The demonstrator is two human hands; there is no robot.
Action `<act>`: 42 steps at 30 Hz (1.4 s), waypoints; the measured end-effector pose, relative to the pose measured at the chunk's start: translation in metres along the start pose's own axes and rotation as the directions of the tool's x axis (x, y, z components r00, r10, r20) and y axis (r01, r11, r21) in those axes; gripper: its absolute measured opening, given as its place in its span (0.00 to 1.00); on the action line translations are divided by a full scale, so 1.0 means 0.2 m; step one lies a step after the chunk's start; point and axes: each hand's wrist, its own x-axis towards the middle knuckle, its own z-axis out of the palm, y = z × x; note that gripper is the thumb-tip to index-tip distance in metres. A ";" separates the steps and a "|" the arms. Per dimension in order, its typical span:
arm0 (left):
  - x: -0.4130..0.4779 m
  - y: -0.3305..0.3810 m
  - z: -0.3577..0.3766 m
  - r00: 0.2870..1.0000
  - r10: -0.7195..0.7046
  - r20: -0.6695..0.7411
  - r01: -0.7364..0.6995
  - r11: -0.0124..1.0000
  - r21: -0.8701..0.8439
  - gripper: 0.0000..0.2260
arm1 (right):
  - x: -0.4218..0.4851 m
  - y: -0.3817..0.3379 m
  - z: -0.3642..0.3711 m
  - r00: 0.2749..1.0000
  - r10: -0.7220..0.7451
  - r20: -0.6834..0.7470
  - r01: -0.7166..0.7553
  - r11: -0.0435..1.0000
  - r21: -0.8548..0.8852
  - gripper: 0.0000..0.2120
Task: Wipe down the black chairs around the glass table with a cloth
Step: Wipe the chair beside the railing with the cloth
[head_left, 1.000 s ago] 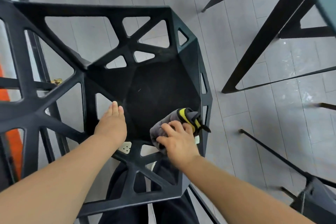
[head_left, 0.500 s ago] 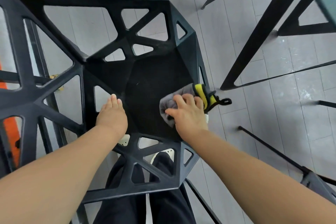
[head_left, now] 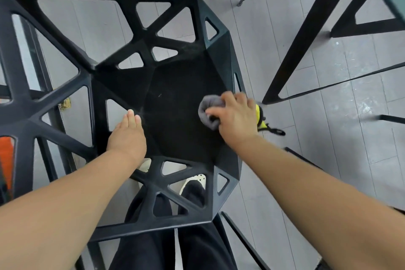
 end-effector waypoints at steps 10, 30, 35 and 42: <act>-0.03 0.04 -0.03 0.987 -0.093 -0.132 0.078 0.990 -0.114 0.27 | 0.05 0.21 0.11 0.939 0.343 -0.001 -0.243 0.669 0.703 0.20; 0.14 0.50 -0.42 0.899 0.249 -0.361 -0.277 0.960 -0.029 0.48 | 0.04 0.19 0.19 0.824 0.565 -0.046 -0.276 0.471 0.838 0.23; 0.24 0.41 -0.50 0.897 0.182 -0.402 -0.220 0.974 -0.049 0.46 | 0.63 0.35 0.00 0.909 0.396 -0.132 -0.176 0.651 0.739 0.12; 0.35 0.19 -0.58 0.916 0.000 -0.401 -0.068 0.986 -0.155 0.43 | 0.77 0.23 -0.07 0.854 0.414 -0.315 -0.213 0.831 0.514 0.10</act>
